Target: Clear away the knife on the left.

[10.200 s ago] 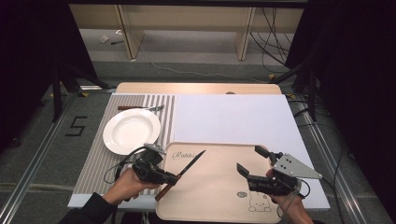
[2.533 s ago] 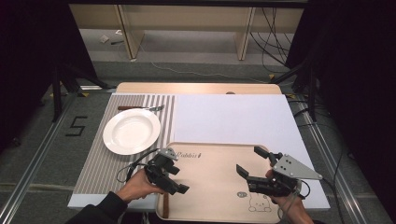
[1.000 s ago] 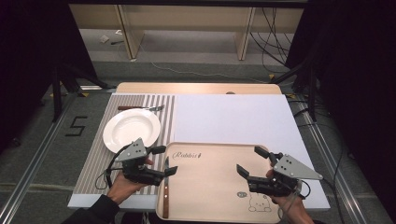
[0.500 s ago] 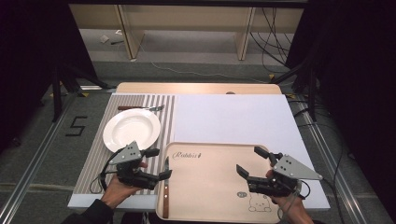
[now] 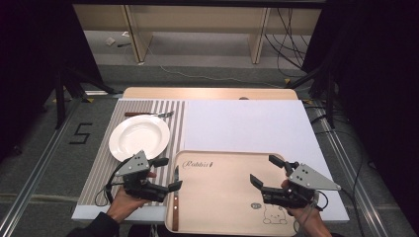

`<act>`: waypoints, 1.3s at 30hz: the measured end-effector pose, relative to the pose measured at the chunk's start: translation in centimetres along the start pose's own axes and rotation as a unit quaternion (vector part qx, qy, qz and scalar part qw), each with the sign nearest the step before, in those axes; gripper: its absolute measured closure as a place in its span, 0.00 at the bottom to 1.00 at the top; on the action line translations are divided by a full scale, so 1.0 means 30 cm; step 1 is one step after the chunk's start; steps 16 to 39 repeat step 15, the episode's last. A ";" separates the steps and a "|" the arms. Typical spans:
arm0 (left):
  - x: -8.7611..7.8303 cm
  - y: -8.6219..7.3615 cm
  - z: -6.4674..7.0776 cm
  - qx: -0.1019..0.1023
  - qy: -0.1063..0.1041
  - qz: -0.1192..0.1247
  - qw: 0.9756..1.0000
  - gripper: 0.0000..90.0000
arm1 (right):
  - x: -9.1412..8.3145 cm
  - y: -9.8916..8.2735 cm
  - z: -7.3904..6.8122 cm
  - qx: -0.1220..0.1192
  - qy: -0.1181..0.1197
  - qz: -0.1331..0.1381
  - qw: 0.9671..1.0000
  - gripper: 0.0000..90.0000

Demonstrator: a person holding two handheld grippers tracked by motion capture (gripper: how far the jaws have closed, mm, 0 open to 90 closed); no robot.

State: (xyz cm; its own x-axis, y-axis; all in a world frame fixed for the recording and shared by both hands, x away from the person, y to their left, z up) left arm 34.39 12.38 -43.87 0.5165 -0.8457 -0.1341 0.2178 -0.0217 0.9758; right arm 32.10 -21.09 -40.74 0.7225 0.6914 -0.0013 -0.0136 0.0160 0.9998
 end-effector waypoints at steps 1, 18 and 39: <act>0.001 -0.001 0.001 0.001 0.000 -0.001 1.000 0.10 | 0.000 0.000 0.000 0.000 0.000 0.000 1.000 0.20; 0.014 -0.008 0.007 0.003 -0.005 -0.011 1.000 0.10 | 0.000 0.000 0.000 0.000 0.000 0.000 1.000 0.20; 0.014 -0.008 0.007 0.003 -0.005 -0.011 1.000 0.10 | 0.000 0.000 0.000 0.000 0.000 0.000 1.000 0.20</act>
Point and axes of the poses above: each handheld gripper's, and its own axes: x roughly forward along the jaws, y roughly out of its top, z roughly to its right, the point moved 5 cm from there along x, roughly forward along the jaws, and after that the axes turned 13 degrees about z, right-handed, at the moved point
